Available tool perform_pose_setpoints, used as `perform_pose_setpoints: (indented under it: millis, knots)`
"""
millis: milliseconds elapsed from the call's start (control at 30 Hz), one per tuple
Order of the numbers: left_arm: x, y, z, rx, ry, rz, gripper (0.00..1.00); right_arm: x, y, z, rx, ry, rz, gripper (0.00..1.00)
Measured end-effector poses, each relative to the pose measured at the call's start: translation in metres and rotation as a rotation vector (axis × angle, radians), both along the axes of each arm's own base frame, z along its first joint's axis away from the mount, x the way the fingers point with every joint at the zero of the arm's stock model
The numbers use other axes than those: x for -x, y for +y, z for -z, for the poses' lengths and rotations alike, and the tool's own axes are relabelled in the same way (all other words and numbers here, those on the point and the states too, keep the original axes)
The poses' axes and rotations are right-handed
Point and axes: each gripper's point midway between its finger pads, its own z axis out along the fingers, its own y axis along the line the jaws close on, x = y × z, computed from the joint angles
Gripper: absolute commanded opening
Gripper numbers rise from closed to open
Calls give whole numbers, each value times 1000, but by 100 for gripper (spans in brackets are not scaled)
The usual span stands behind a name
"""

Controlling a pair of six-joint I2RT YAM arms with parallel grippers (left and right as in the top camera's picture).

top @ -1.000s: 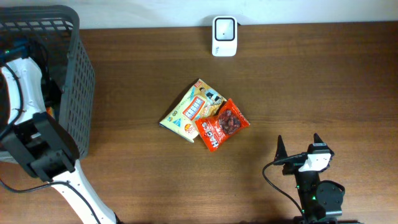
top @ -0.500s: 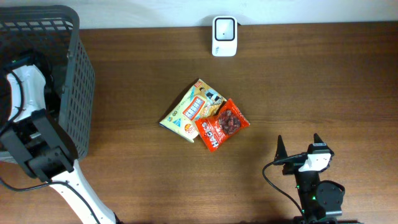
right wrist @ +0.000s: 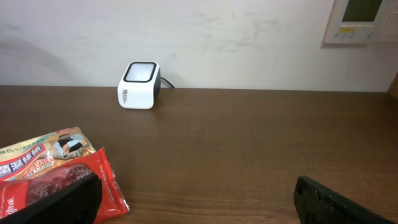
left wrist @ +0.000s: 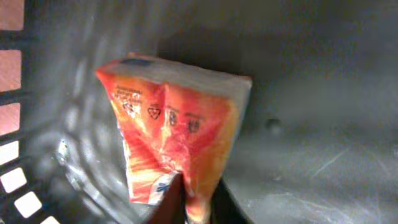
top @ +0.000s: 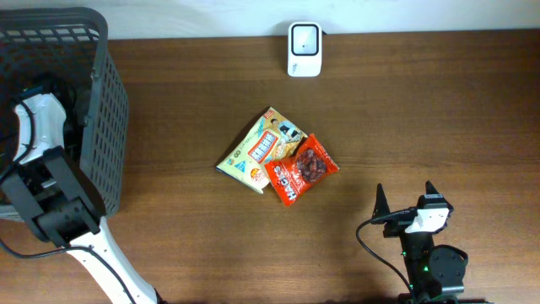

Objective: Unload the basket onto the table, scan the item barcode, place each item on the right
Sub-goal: 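Reach into the basket and grasp the orange box with left gripper, then carry the orange box out and drop it left of the yellow bag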

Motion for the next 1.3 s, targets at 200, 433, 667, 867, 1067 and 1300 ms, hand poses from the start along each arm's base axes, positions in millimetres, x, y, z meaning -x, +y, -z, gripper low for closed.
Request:
perform_pose_setpoints:
  millis: [200, 433, 667, 867, 1067, 1300]
  knots:
    - [5, -2, -3, 11, 28, 7, 0, 0, 0, 0, 0, 0, 0, 98]
    - [-15, -3, -63, 3, -40, 13, 0, 0, 0, 0, 0, 0, 0, 98]
    - [-59, -22, -177, -1, -369, 42, 0, 0, 0, 0, 0, 0, 0, 98]
    - [-70, -70, -249, 122, -617, 131, 0, 0, 0, 0, 0, 0, 0, 98]
    - [-70, -140, -298, 238, -752, 280, 0, 0, 0, 0, -1, 0, 0, 98]
    - [-60, -218, -317, 320, -755, 444, 0, 0, 0, 0, 0, 0, 0, 98]
